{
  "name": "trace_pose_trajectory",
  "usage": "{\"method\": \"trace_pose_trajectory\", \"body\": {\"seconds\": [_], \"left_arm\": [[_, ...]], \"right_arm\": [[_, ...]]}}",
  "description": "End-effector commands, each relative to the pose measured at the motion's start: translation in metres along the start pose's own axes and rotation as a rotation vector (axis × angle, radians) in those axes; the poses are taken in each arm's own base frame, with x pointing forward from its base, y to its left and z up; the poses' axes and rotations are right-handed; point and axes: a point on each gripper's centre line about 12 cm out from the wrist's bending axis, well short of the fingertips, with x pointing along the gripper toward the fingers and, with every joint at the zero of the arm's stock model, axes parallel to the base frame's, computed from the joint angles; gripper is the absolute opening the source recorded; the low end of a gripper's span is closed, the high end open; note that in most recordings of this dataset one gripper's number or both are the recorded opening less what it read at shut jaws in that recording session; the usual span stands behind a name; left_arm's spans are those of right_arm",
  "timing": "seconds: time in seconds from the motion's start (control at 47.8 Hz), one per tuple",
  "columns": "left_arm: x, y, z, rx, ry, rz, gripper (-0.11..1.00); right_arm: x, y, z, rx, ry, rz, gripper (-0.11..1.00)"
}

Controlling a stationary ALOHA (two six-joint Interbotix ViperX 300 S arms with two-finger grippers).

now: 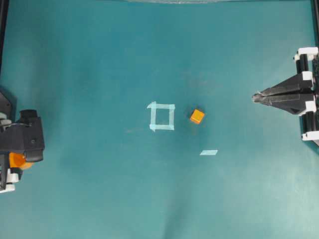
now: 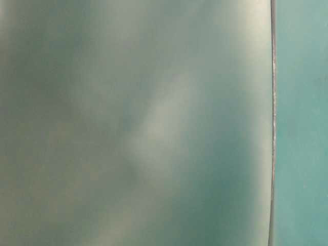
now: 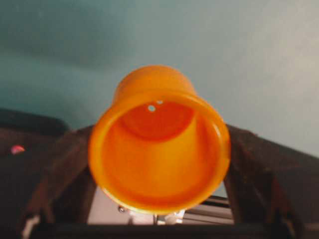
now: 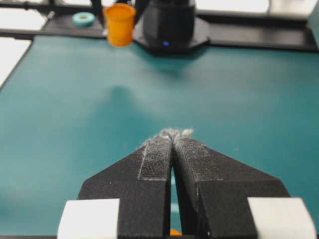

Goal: Lift the orange cup with left arm.
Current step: 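Raise the left gripper holding the orange cup off the table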

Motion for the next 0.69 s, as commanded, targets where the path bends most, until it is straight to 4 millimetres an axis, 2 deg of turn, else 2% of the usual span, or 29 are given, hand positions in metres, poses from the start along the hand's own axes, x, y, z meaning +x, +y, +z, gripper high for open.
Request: {"method": "trace_pose_trajectory", "body": {"seconds": [0.0, 0.251, 0.67], "left_arm": [[-0.010, 0.000, 0.012, 0.012, -0.036, -0.018, 0.70], [-0.026, 0.003, 0.028, 0.029, -0.066, -0.025, 0.70], [-0.048, 0.004, 0.031, 0.040, -0.021, 0.010, 0.70]], "right_arm": [[0.001, 0.000, 0.009, -0.003, -0.025, 0.001, 0.00], [0.001, 0.000, 0.009, -0.003, -0.025, 0.001, 0.00], [0.001, 0.000, 0.009, -0.003, -0.025, 0.001, 0.00]]}}
